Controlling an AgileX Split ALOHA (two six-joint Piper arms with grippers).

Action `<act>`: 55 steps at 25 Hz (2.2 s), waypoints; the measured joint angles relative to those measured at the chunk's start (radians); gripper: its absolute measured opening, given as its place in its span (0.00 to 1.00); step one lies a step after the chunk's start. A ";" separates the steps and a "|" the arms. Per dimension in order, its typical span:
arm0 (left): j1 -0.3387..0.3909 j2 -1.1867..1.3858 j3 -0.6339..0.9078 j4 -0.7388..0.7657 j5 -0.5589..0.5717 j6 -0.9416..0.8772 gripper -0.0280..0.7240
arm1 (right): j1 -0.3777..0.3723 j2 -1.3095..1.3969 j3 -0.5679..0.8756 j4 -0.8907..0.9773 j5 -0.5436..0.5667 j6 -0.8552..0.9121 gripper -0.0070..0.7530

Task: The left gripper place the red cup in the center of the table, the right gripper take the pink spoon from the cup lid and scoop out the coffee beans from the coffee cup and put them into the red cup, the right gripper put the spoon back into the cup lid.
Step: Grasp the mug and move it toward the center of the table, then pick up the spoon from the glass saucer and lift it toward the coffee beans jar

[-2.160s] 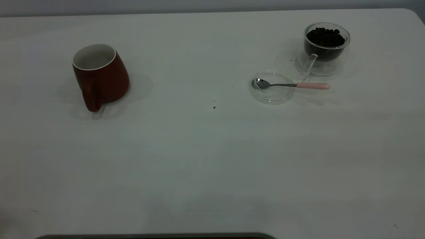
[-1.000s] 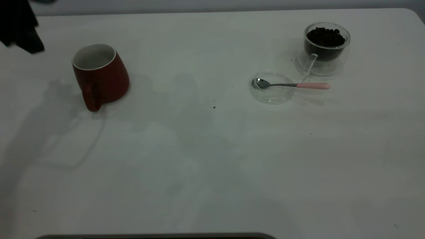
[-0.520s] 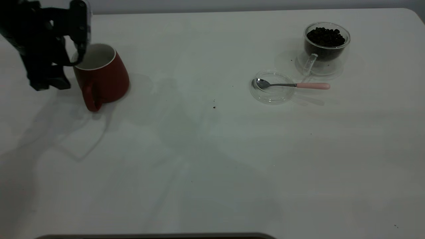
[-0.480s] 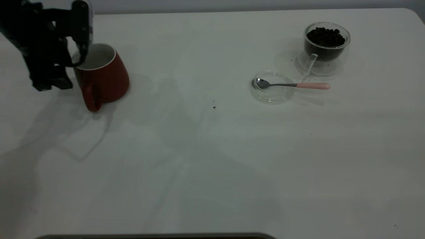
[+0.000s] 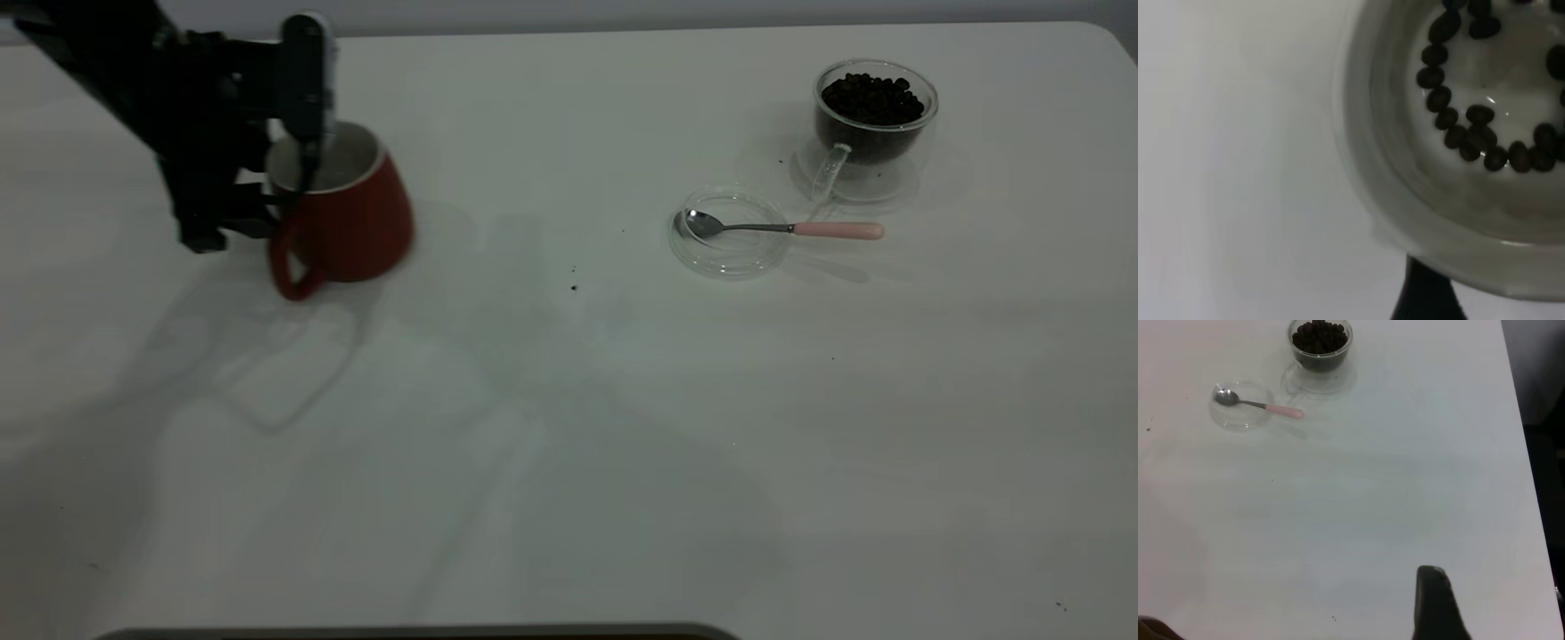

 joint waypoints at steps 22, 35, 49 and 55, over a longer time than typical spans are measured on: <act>-0.232 -0.032 0.000 0.000 -0.098 -0.509 0.79 | 0.000 0.000 0.000 0.000 0.000 0.001 0.65; -0.083 -0.480 0.000 -0.001 0.565 -0.900 0.79 | 0.000 0.000 0.000 0.000 0.000 0.001 0.65; 0.201 -0.974 0.000 0.000 1.092 -0.967 0.79 | 0.000 0.000 0.000 0.000 0.000 0.001 0.65; 0.208 -1.141 0.010 -0.014 1.145 -0.967 0.79 | 0.000 0.000 0.000 0.000 0.000 0.001 0.65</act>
